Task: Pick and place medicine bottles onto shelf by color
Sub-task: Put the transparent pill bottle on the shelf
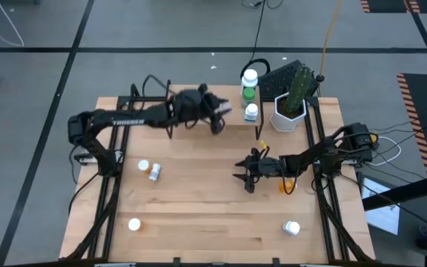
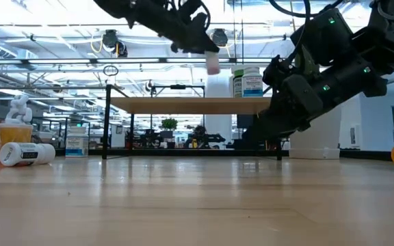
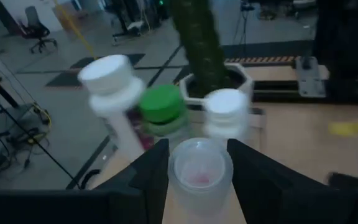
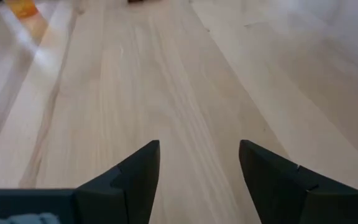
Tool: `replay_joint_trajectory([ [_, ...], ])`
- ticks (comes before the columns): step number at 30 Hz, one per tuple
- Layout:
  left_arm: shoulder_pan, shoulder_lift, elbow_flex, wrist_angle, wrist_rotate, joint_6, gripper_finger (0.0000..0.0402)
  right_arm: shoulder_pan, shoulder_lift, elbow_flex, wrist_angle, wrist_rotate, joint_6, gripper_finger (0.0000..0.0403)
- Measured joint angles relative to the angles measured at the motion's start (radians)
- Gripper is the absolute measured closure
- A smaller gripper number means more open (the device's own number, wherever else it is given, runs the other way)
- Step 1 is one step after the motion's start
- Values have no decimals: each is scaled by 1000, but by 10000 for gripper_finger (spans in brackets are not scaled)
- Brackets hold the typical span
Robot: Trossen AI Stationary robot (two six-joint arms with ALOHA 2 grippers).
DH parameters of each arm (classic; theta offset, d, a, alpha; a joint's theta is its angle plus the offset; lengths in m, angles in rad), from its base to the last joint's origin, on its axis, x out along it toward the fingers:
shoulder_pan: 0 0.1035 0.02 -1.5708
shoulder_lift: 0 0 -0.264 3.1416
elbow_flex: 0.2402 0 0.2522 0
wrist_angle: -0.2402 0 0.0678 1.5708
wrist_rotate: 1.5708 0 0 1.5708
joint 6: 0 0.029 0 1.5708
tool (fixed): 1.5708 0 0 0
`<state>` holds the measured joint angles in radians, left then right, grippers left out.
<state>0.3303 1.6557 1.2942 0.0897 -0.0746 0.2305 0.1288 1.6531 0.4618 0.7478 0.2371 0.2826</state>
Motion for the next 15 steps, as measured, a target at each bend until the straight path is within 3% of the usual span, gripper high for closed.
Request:
replay_joint_trajectory([
  [7,135,170,188,-42,127,-28,245,-5,0,0,35,1,-9,190],
  [15,198,339,361,-134,133,-33,245,-5,0,0,20,1,-15,190],
])
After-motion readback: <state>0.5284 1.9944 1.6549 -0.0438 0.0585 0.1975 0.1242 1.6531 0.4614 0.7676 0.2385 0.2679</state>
